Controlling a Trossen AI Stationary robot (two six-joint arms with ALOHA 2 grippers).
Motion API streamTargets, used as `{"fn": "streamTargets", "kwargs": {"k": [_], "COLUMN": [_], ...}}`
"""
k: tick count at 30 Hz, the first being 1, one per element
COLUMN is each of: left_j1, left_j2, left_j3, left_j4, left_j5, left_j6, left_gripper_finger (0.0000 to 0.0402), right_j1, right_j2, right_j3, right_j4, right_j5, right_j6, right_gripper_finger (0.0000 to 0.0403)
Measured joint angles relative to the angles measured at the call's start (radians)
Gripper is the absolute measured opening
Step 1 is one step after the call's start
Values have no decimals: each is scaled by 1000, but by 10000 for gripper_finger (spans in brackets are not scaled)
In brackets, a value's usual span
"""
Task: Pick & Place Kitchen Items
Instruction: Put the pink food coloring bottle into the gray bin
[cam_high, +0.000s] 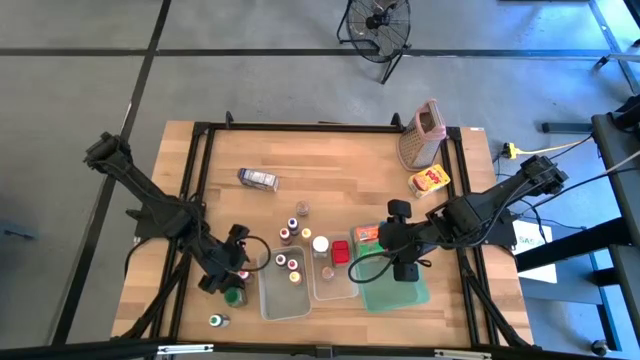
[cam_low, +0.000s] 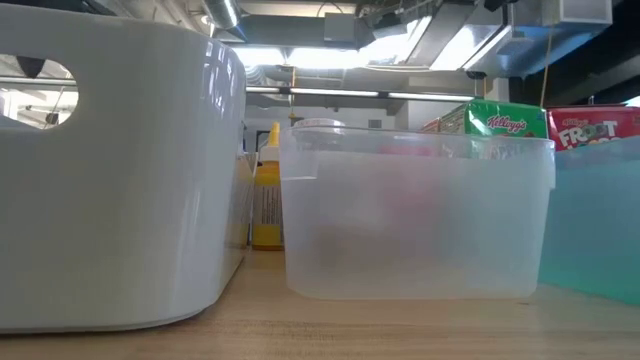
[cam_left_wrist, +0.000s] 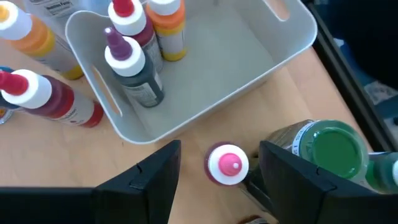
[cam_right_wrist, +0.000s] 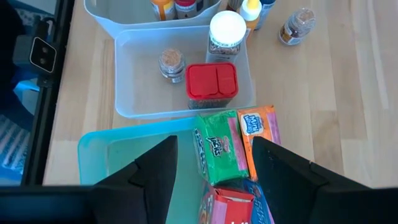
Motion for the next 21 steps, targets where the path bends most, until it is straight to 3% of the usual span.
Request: {"fn": "streamTargets", "kwargs": {"k": [21], "left_j1": [-35], "left_j2": [26], "left_j3": [-45], "left_j4": [41], "left_j5": [-25], "left_j6": [-21], "left_gripper_finger": [212], "right_j1": [-1], "right_j2": [0], "right_j3": [0], "right_j4": [15], "right_j5": [26], "right_j6": [-6], "right_gripper_finger": [210]}}
